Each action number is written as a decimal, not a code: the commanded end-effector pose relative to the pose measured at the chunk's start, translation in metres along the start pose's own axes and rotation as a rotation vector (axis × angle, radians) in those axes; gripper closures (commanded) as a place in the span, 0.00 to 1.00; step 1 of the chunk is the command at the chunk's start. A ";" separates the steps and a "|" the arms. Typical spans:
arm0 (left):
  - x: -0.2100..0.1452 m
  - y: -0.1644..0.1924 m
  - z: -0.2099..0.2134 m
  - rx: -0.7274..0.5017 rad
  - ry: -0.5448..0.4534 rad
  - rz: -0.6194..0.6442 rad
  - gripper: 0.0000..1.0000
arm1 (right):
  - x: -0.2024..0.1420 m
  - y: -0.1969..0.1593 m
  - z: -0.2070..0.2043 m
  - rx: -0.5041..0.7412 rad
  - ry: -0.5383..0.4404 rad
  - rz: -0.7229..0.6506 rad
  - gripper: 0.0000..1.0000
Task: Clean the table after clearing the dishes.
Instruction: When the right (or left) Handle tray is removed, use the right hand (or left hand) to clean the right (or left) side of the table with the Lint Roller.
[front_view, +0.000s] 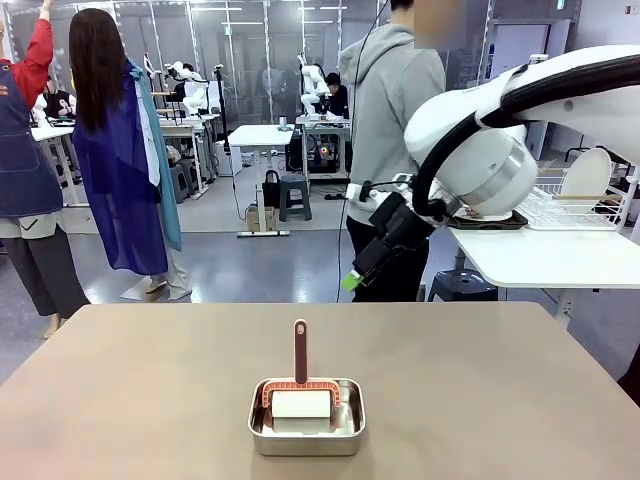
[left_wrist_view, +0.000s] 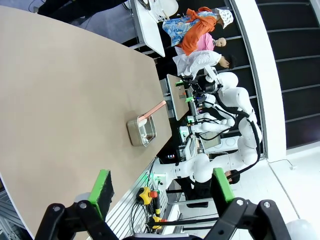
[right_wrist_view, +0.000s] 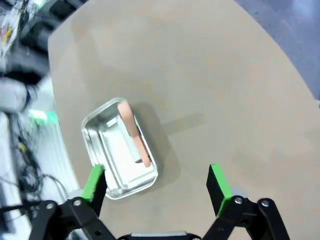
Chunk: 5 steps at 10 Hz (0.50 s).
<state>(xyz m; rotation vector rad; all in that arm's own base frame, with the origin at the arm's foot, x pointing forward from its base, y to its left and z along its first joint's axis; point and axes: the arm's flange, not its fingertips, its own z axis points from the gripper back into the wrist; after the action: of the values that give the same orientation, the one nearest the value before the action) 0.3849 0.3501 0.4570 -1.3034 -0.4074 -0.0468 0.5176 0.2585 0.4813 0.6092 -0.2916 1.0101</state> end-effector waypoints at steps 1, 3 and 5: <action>-0.004 -0.003 0.001 -0.014 -0.003 0.000 0.00 | 0.044 0.006 -0.030 0.021 0.141 0.168 0.00; -0.004 -0.003 0.001 -0.014 -0.003 0.000 0.00 | 0.069 0.017 -0.058 0.000 0.254 0.248 0.00; -0.004 -0.003 0.001 -0.014 -0.003 0.000 0.00 | 0.088 0.020 -0.082 0.034 0.346 0.271 0.00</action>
<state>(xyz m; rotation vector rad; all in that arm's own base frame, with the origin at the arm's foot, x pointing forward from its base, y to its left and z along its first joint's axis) 0.3848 0.3502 0.4570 -1.3035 -0.4077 -0.0466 0.5271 0.3667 0.4600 0.4486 -0.1067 1.3658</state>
